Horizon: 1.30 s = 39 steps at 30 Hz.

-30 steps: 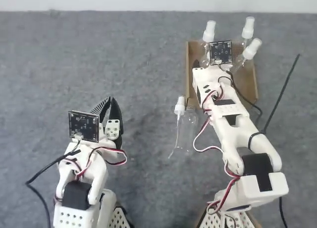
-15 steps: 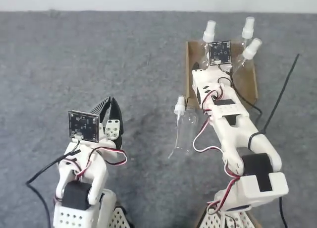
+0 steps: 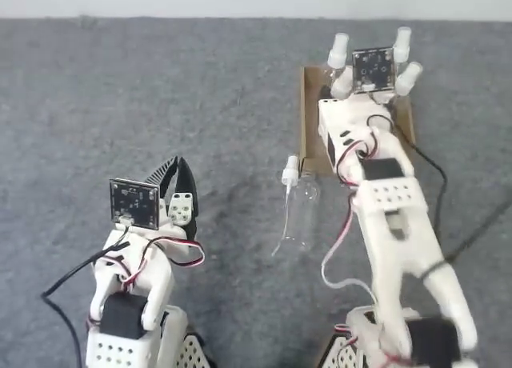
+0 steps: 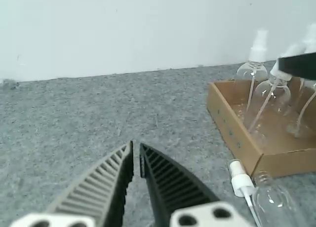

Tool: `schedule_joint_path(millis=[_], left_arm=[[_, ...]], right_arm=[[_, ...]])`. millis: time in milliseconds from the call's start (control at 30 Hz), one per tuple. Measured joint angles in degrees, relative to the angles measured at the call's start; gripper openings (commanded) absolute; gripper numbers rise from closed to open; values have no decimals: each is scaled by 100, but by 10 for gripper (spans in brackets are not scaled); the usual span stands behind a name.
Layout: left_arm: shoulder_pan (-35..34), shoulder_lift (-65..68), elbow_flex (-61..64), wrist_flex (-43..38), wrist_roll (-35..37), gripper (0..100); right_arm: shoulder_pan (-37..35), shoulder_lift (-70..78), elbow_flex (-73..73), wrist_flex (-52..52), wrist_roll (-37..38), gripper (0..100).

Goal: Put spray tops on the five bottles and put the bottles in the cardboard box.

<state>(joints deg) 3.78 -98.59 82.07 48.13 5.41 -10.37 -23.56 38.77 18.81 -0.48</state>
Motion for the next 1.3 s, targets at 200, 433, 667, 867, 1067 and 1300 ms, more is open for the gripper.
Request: schedule_joint_path(millis=[200, 433, 667, 867, 1067, 1300], left_arm=[[0, 0, 62, 0, 0, 10], [0, 0, 62, 0, 0, 11], [0, 0, 62, 0, 0, 11], [0, 0, 62, 0, 0, 11], [255, 0, 62, -70, 0, 11], [457, 18, 378, -615, 0, 11]], right_arm=[[-448, -1292, -18, 1714, 0, 318], [-923, -2277, 624, 2611, 0, 318], [-1222, -3349, 1626, 2611, 0, 318], [-1284, -3798, 2251, 2611, 0, 318], [-1336, -3807, 2259, 2611, 0, 318], [-1389, -3798, 2418, 2611, 0, 318]])
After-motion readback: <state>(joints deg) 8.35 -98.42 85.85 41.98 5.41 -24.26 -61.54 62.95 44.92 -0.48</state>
